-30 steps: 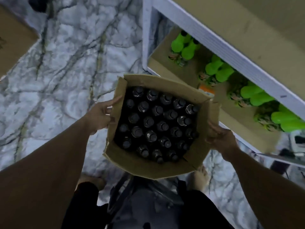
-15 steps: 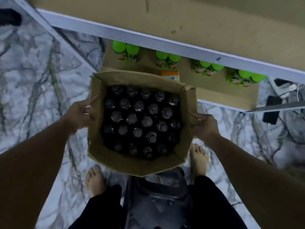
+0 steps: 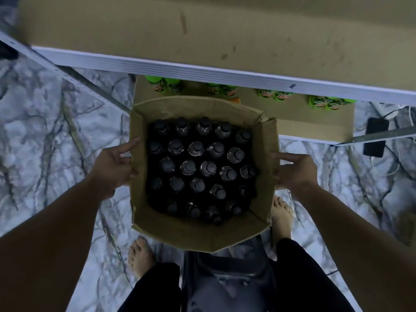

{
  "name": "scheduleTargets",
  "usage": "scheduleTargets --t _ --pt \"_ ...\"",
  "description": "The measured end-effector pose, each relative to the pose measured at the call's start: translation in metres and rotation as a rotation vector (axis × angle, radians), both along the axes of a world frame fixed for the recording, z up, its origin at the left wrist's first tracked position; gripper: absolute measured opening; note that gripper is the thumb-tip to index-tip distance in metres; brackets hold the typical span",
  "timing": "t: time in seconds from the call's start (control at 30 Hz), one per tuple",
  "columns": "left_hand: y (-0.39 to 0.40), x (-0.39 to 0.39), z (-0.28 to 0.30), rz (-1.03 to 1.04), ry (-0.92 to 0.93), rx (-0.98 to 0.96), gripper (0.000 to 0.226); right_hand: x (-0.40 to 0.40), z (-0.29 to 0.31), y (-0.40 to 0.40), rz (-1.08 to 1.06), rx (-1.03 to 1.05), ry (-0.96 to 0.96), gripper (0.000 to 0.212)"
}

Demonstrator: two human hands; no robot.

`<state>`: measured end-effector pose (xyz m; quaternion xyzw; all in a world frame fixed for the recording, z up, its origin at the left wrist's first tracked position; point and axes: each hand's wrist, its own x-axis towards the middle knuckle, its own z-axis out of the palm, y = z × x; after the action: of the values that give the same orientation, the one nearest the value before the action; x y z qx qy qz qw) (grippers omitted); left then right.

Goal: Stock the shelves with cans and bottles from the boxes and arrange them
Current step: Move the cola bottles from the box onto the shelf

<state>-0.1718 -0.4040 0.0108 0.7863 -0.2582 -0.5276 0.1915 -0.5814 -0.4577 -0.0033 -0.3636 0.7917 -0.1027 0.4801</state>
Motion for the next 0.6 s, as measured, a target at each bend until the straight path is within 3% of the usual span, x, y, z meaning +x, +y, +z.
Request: scheduleTargets --t 0.23,0.37,0.53,0.6 --pt "0.018 0.009 -0.005 -0.065 -0.070 0.033 0.093 0.010 0.005 0.021 0.008 -0.043 0.038 0.044" --pt "0.027 0.007 -0.004 -0.114 -0.217 0.023 0.077 0.016 0.000 0.029 0.027 -0.085 0.048 0.050" --pt "0.030 -0.059 0.013 0.136 -0.455 -0.206 0.065 0.011 0.001 0.032 0.159 -0.152 0.093 0.049" --pt "0.021 -0.088 0.005 0.164 -0.406 -0.310 0.062 0.021 0.000 0.028 0.204 -0.328 0.138 0.043"
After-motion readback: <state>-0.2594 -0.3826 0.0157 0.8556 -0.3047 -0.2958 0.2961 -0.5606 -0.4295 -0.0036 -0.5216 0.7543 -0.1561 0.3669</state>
